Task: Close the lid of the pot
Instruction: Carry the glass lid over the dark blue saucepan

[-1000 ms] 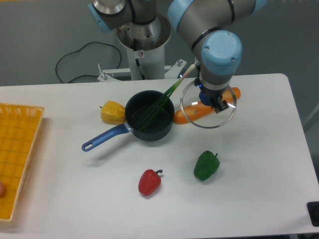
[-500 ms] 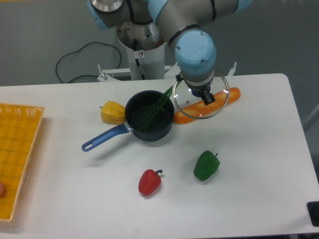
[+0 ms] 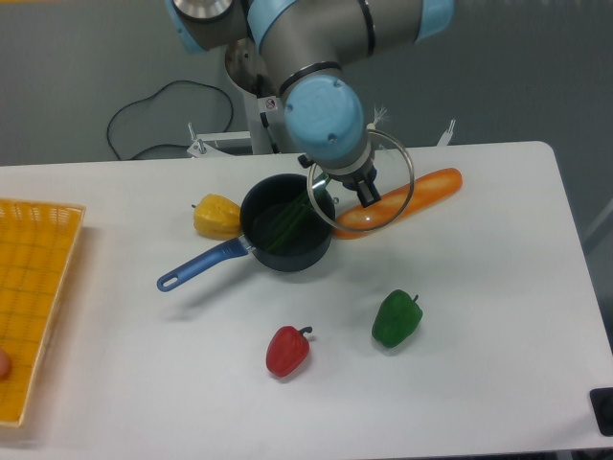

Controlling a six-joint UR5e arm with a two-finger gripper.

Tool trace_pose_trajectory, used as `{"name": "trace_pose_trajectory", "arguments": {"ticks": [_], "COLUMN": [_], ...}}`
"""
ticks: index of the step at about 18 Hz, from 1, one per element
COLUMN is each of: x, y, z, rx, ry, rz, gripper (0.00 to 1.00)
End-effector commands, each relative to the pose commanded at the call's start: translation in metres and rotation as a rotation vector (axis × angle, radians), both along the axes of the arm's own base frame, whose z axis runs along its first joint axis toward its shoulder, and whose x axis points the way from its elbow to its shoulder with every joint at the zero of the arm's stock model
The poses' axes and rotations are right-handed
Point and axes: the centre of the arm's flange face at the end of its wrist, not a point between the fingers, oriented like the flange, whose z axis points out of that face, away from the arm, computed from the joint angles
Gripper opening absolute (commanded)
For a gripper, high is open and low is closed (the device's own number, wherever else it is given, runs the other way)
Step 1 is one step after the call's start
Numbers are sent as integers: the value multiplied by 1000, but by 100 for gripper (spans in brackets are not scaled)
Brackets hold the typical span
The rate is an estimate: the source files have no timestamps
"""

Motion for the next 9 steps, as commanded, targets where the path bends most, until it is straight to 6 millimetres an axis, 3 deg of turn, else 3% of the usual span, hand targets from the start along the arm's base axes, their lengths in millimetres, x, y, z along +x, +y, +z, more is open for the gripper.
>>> {"name": "trace_pose_trajectory", "arguments": {"ticks": [9], "x": [34], "y": [15], "z": [-20], "rx": [-68], "ry": [30], "rz": [-7], "gripper": [41]}}
